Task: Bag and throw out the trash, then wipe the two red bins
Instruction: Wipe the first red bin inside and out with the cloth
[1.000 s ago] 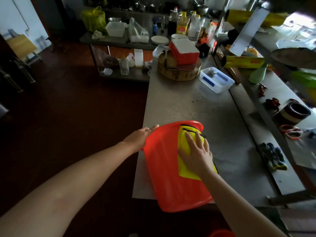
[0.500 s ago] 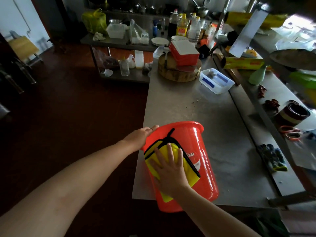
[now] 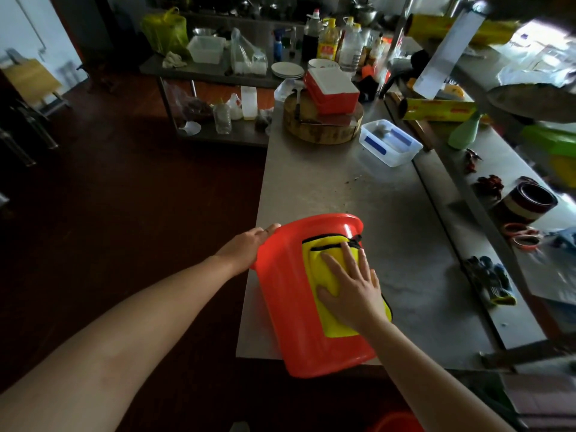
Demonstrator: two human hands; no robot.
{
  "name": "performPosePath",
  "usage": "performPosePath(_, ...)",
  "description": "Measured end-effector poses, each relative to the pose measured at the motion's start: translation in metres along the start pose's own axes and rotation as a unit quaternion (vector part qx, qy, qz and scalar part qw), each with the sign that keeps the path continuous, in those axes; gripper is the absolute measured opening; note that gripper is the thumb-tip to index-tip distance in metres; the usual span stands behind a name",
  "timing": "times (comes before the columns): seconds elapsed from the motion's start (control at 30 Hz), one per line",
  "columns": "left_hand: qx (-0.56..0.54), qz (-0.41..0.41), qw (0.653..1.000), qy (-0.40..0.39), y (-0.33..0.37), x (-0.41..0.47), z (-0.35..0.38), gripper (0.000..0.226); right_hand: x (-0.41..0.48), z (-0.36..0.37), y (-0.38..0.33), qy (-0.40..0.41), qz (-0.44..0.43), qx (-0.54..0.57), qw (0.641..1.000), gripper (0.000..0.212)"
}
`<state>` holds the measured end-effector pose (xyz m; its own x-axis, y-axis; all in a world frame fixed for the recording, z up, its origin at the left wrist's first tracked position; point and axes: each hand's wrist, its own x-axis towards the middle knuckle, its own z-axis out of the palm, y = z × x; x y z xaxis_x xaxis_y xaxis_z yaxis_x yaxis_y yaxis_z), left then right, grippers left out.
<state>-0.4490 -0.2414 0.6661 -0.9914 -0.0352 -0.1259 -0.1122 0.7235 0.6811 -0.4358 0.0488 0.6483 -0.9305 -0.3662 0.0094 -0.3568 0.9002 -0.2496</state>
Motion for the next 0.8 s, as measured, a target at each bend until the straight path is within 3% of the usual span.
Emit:
performPosePath(0.23, 0.036, 0.001, 0.999, -0.008, 0.004, 0.006, 0.006, 0.053, -0.001, -0.009, 0.038, -0.026, 0.132, 0.163, 0.977, 0.079)
performPosePath(0.33, 0.087, 0.013, 0.996, -0.016, 0.002, 0.008, 0.008, 0.042, -0.002, -0.011, 0.042, -0.039, 0.158, 0.195, 0.967, 0.076)
performPosePath(0.43, 0.140, 0.021, 0.990, -0.022, 0.008, 0.010, 0.007, 0.041, -0.004, -0.009, 0.030, -0.038, 0.149, 0.143, 0.978, 0.081)
performPosePath(0.57, 0.223, 0.057, 0.973, -0.034, 0.023, 0.017, 0.004, 0.072, -0.008, -0.002, 0.002, -0.006, 0.075, 0.023, 0.997, 0.085)
performPosePath(0.7, 0.268, 0.181, 0.946, 0.002, 0.040, 0.022, 0.003, 0.067, -0.011, 0.005, -0.021, -0.007, 0.025, -0.025, 0.999, 0.081)
performPosePath(0.8, 0.258, 0.193, 0.947, 0.003, 0.046, 0.030, -0.005, 0.065, -0.019, 0.014, -0.038, 0.009, -0.014, -0.057, 0.998, 0.079)
